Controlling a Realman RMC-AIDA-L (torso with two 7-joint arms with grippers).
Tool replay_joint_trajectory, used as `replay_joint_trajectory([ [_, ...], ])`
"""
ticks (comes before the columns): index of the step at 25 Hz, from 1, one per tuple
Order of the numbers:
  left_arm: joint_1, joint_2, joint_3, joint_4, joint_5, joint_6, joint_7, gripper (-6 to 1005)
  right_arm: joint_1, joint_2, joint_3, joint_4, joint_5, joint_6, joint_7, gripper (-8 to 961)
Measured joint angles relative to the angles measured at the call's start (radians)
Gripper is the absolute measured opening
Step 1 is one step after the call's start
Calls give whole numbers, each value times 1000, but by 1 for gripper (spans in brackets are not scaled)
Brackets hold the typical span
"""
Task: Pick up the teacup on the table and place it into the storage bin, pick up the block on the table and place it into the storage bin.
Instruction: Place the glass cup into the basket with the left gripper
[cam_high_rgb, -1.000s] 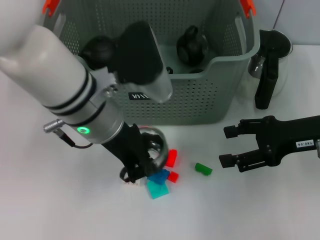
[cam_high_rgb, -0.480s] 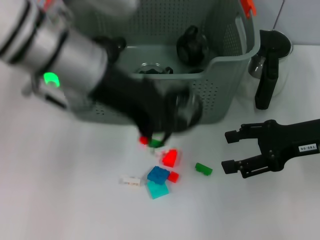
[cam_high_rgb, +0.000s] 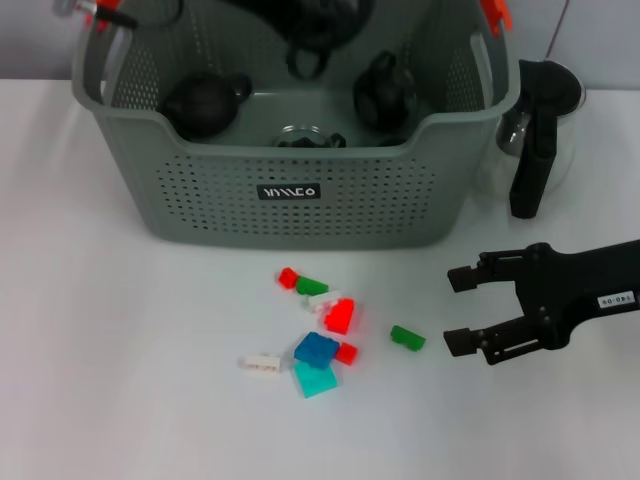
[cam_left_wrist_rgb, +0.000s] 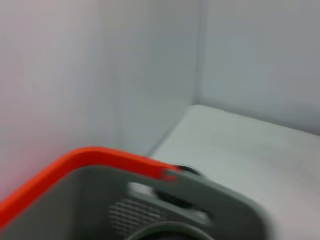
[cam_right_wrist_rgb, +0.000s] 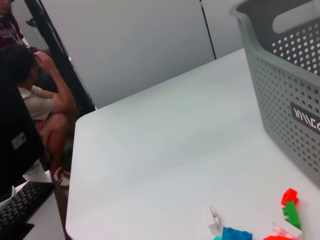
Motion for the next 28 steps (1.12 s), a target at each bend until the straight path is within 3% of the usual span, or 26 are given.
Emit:
replay_joint_trajectory([
  [4, -75, 61, 5, -265, 1, -166, 13, 49, 0, -2, 0, -4, 0, -7, 2, 941],
  [8, -128, 82, 18, -438, 16, -296, 48, 49, 0, -3, 0, -4, 0, -9, 4, 941],
  [12, -154, 63, 24, -485, 91, -363, 65, 49, 1, -4, 0, -5, 0, -10, 9, 942],
  [13, -161, 41, 34, -490, 141, -396, 73, 49, 1, -4, 0, -4, 0, -10, 10, 942],
  [18, -162, -8, 87, -527, 249, -510, 81, 49, -1, -4, 0, 3, 0, -10, 8, 942],
  [28, -160, -46, 114, -546, 330, -569, 83, 48, -11, 1, 0, 5, 0, -6, 2, 941],
])
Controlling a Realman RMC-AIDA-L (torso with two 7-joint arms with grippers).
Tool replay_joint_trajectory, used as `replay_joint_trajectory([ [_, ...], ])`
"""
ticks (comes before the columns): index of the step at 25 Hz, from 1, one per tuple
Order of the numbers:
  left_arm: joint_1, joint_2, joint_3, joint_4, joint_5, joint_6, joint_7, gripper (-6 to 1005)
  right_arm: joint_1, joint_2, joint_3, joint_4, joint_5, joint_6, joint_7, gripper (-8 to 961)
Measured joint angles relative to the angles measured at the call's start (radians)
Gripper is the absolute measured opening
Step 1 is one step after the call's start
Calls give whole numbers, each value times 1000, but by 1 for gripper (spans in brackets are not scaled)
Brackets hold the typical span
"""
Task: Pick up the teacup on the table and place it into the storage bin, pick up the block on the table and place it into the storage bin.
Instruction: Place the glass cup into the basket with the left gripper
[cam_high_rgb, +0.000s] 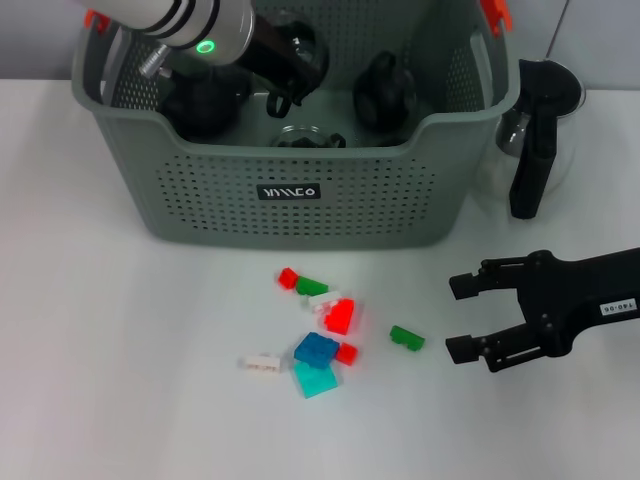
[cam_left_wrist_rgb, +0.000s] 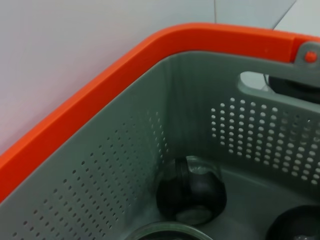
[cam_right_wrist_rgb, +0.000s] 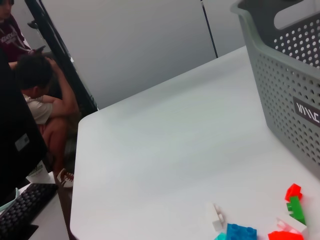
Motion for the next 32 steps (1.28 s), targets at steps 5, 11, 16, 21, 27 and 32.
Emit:
replay_joint_trajectory([
  [5, 0, -13, 0, -7, 29, -19, -1, 48, -2, 2, 0, 0, 0, 1, 0, 941],
  [11, -2, -16, -1, -8, 31, -20, -1, 48, -2, 4, 0, 0, 0, 0, -1, 941],
  [16, -1, -16, -1, -8, 32, -24, -1, 48, -3, 5, 0, 0, 0, 2, -1, 942],
  [21, 2, -18, -1, -6, 32, -26, -1, 48, -3, 5, 0, 0, -1, 2, -1, 942],
  [27, 5, -23, 29, -1, 32, -25, 5, 61, -3, 4, 0, 0, -2, 1, -1, 942],
  [32, 6, -23, 31, 4, 32, -30, -3, 166, -4, 3, 0, 0, -2, 1, -1, 942],
])
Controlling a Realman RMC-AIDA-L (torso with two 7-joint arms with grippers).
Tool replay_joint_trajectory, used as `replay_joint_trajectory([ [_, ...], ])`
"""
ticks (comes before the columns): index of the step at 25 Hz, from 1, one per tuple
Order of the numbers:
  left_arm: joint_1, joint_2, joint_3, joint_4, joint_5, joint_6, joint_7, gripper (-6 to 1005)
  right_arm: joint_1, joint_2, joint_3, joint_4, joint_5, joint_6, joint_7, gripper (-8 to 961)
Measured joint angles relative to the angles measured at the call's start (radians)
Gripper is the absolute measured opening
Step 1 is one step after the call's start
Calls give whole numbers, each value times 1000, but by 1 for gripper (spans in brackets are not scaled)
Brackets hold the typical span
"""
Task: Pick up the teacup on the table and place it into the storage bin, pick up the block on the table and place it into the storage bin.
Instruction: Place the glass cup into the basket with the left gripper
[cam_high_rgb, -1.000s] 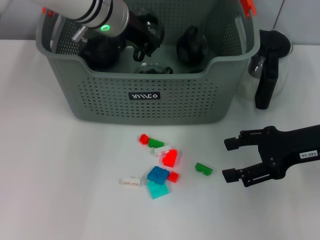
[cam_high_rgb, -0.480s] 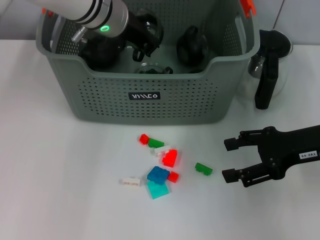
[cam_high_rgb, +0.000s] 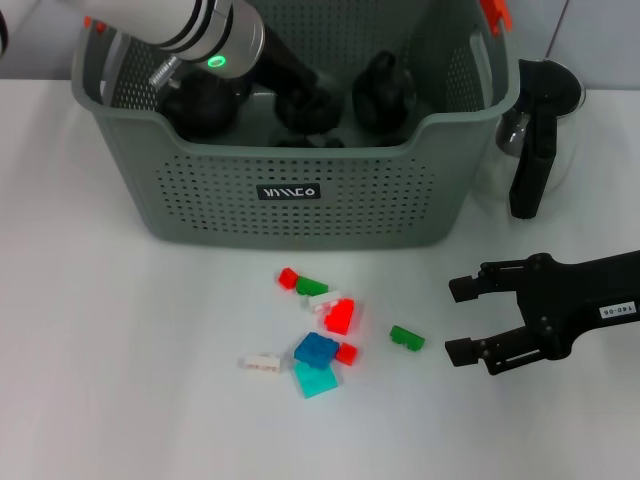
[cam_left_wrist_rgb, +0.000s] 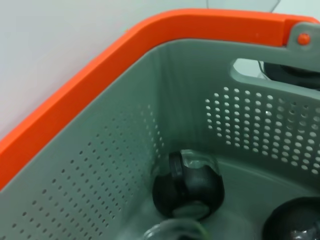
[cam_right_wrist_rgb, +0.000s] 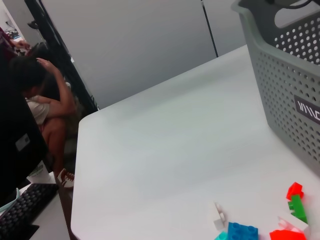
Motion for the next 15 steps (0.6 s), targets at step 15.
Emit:
replay_joint_trajectory([
  [15, 83, -18, -8, 215, -3, 72, -48, 546, -1, -7, 8, 0, 5, -4, 0, 941],
])
